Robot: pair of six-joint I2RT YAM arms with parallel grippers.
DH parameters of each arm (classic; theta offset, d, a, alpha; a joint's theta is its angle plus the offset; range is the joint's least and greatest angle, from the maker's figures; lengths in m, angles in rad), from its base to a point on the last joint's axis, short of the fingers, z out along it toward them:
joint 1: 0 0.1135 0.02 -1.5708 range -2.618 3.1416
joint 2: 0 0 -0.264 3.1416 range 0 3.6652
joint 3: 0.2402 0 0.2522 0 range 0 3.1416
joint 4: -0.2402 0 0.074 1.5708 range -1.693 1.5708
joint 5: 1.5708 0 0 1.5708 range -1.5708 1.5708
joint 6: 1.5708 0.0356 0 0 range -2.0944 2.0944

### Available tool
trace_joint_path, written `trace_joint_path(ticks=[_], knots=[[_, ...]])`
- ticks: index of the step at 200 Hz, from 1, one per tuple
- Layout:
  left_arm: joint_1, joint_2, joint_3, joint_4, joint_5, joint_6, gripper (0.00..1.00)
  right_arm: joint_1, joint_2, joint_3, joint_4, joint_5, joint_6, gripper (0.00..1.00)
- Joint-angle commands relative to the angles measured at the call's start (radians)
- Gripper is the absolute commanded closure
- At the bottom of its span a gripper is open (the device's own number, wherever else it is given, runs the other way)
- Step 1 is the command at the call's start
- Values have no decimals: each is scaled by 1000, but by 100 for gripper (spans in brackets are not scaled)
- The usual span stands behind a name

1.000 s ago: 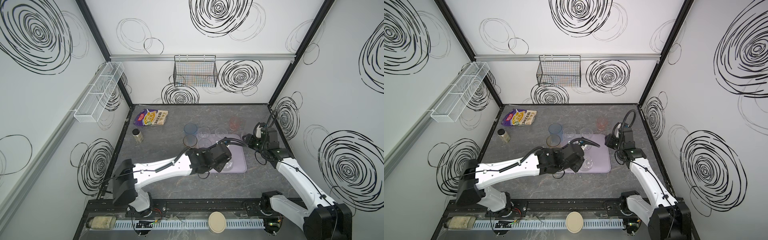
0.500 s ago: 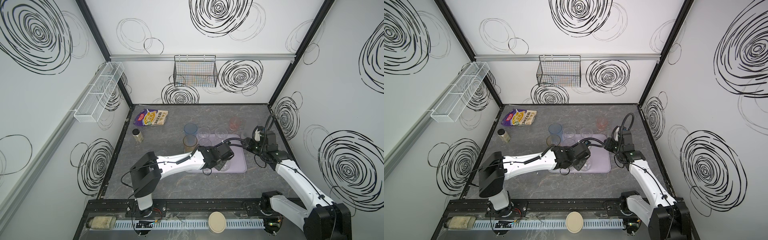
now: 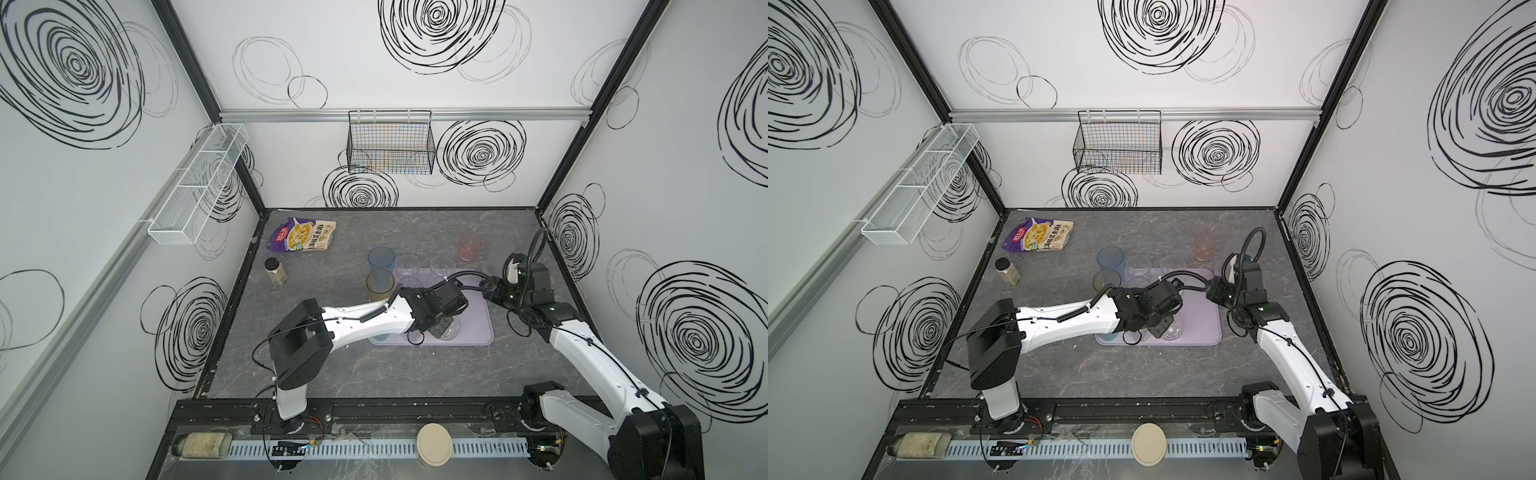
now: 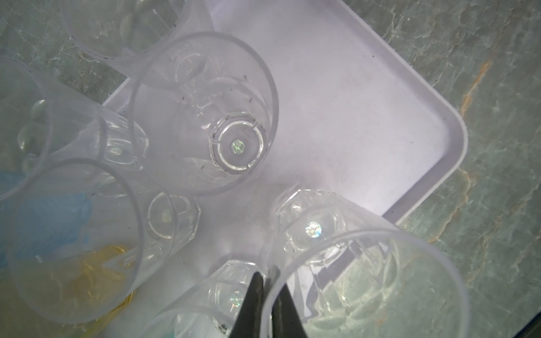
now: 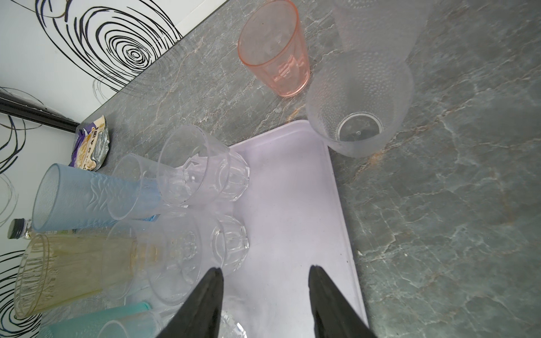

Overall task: Place the glasses into the tray
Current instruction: Place the glass on the tray, then pick up the glass from the top-right of the table.

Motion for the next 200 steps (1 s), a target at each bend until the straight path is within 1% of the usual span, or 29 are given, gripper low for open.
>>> trace_joint_path(ticks=[1,57,77,95,120,137,154,168,186,200], knots=[[11,4,49,-3,3,23,79,9,8,-9,28,12,8,48],[18,-23,87,-13,15,26,78,43,27,-6,46,29,23,48],[18,-56,103,-12,17,33,75,45,34,3,45,28,21,48],[28,-107,102,-1,0,45,69,45,40,23,39,35,18,48],[77,-218,34,67,-48,55,56,63,54,54,35,47,12,48],[133,-320,-57,139,-87,48,49,96,66,60,42,65,14,48],[210,-427,-162,209,-109,25,41,140,72,66,48,87,21,48],[293,-514,-248,262,-95,-10,35,174,74,75,49,112,24,48],[423,-617,-341,326,-69,-60,26,206,81,89,54,133,18,48],[519,-665,-394,345,-18,-91,24,217,97,104,55,137,2,47]])
